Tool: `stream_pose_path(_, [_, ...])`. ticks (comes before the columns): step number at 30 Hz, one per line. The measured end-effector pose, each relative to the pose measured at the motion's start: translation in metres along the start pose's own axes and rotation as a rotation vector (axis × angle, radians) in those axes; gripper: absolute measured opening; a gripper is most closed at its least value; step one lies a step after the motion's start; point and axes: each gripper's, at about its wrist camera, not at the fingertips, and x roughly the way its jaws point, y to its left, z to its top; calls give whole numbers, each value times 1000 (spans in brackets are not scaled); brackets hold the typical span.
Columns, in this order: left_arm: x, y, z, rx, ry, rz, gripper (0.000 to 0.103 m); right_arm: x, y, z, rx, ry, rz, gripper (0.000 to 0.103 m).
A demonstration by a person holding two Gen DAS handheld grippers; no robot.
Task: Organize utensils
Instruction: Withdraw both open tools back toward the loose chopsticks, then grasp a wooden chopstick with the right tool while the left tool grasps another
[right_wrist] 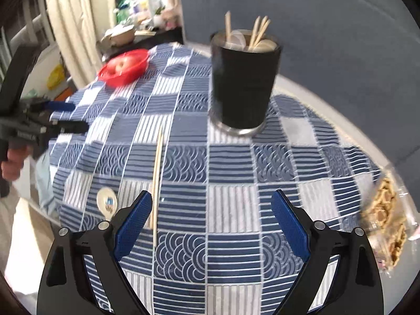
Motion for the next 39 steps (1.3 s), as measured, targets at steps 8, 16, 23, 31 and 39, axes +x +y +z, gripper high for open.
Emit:
stream_pose_path(8, [24,4,0,4,65,15,97,36,16,-24,-75,111,66,87])
stream_pose_path(16, [47,-6,6,22,119,-10,97,56,34,-37,-130,168,137,86])
stream_pose_path(23, [62,-9,6,18,147,-14,97,75,50,-51,-223,207,103,69])
stream_pose_path(31, [68,-17,-1,25,181,-20,97,73,37,-46,-160,182,70,5])
stream_pose_path(39, [81,-40,2,39,222,-60,97,69,7,-50,-23,201,92,5])
